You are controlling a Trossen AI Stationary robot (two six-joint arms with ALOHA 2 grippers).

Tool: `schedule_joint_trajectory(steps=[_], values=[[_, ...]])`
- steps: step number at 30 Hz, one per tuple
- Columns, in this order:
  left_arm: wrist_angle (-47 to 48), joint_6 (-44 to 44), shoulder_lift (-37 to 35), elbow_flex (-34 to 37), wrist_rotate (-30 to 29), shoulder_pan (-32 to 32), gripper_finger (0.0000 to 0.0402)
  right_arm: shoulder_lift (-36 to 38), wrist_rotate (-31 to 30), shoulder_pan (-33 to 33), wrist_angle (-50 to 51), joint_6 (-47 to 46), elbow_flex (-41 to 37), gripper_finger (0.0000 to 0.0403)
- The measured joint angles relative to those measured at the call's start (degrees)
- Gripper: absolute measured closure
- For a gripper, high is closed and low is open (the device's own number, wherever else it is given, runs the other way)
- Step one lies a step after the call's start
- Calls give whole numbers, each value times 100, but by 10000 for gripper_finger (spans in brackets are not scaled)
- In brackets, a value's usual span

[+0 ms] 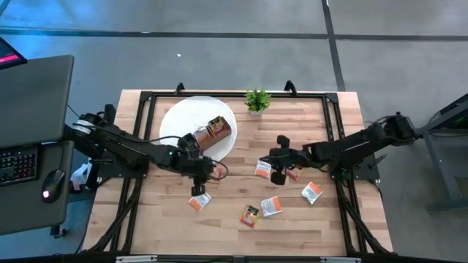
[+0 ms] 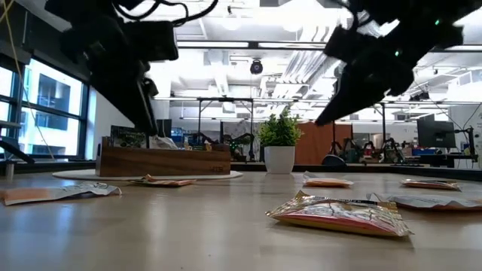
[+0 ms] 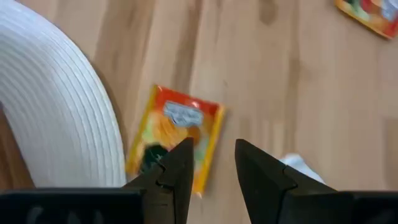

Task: Pick & Place Tea
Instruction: Put the white tea bag into the middle section of the wooden organizer

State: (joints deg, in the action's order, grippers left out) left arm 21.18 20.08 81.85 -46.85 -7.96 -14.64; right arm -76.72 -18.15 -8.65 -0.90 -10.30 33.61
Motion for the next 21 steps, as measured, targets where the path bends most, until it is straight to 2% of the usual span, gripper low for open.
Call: schedule_joint_trajectory(steps=[5, 12, 17, 21], values=[[-218, 137, 6, 2, -578, -1, 285, -536, 379, 316, -90, 163, -7, 303], [-366, 262, 6, 5, -697, -1, 285, -1591, 818, 552, -462, 208, 8, 269], [-353, 443, 9, 4, -731, -1, 285, -2108, 833, 621, -736, 209, 52, 275], [-359, 461, 9, 4, -801, -1, 285, -2138, 1026, 645, -751, 416, 51, 317]])
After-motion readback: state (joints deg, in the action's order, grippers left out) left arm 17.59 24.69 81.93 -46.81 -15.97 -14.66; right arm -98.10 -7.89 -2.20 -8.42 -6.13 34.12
